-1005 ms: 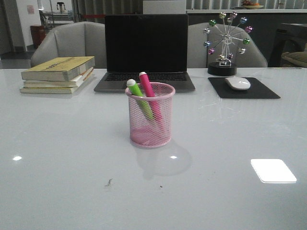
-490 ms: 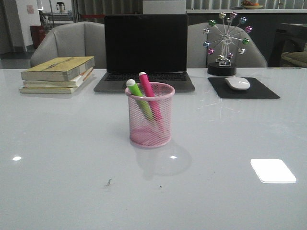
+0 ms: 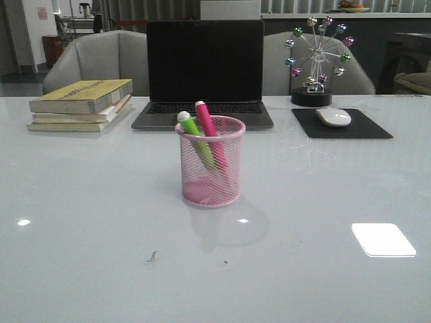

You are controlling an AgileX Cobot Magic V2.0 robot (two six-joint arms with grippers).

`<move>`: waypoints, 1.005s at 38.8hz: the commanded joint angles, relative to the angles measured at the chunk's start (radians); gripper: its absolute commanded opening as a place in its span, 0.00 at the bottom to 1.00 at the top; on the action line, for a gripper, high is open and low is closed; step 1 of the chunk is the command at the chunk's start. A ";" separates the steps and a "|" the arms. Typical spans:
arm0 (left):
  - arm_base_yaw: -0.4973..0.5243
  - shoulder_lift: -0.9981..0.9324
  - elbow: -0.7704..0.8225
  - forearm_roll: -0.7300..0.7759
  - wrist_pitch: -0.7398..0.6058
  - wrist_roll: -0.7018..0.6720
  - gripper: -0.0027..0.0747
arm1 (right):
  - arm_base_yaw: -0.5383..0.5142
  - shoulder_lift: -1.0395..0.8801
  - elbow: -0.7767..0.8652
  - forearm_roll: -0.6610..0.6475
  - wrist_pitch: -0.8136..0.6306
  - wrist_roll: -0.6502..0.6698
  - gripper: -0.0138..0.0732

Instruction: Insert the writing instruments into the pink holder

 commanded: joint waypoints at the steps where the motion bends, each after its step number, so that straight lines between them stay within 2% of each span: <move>1: 0.001 0.003 -0.028 -0.004 -0.086 0.000 0.50 | 0.002 -0.020 0.001 -0.005 -0.035 -0.008 0.22; 30: 0.001 0.003 -0.026 -0.004 -0.086 0.000 0.50 | 0.002 -0.020 0.001 -0.005 -0.010 -0.008 0.22; 39: -0.030 -0.085 -0.022 -0.004 -0.088 0.000 0.50 | 0.002 -0.020 0.001 -0.005 -0.010 -0.008 0.22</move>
